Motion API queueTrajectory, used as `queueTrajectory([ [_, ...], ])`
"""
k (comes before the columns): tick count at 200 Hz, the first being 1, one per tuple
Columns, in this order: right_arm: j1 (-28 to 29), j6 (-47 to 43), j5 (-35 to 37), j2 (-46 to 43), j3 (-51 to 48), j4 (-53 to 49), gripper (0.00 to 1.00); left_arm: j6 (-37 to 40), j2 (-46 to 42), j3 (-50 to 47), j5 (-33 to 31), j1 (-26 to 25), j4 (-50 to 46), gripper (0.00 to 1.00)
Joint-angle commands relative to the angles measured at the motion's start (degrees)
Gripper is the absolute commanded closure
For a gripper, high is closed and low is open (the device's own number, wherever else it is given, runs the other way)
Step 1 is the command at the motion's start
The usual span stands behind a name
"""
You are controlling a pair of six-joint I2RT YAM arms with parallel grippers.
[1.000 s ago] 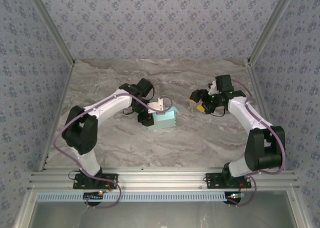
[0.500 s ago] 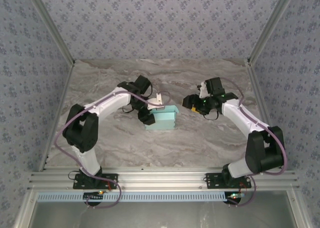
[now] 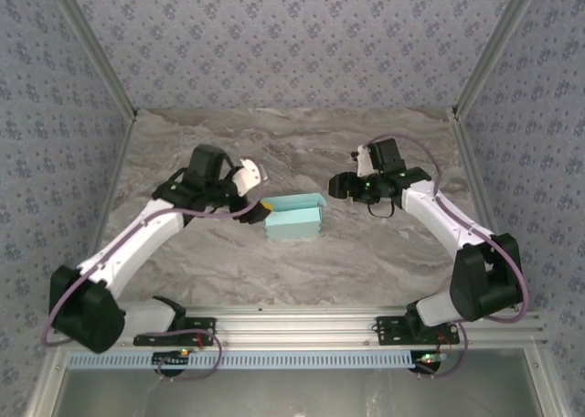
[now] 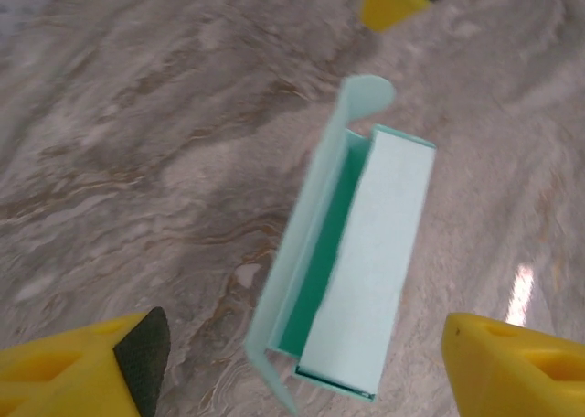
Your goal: Fold the paper box
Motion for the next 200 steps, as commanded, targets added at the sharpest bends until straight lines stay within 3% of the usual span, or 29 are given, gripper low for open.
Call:
queueTrajectory([
  [1,1.74,-3.75,0.63,-1.10,2.38,-0.56,0.37,-17.19,-4.79,-4.41,-4.87,0.75,9.73,0.17],
  [21,4.53,-5.67,2.98,0.16,3.83,-1.93,0.40,-23.43,-7.40,-8.96,-6.46,-0.05,11.06,0.17],
  [47,7.70,-6.90,7.13,2.18,5.14,-2.88,0.43,-30.45,-9.58,-14.59,-18.60,-1.43,12.62,0.20],
  [94,9.63,-7.97,10.48,4.89,7.16,-3.84,0.49,-41.84,-12.16,-22.50,-20.70,-3.46,24.94,0.24],
  [115,10.10,-9.25,11.35,5.55,7.14,-4.48,0.50,-38.45,-11.17,-23.37,-20.59,-5.02,25.25,0.18],
  [128,10.64,-10.24,11.77,5.77,7.21,-4.71,0.51,-35.21,-10.94,-24.98,-21.10,-6.11,27.67,0.01],
  [171,11.87,-12.51,12.27,6.44,7.17,-4.42,0.63,-25.10,-9.70,-33.81,-15.85,-6.45,45.98,0.01],
  [200,12.29,-13.36,13.21,6.62,7.21,-4.48,0.75,-11.41,-6.83,-37.98,-8.50,-6.44,53.50,0.01],
])
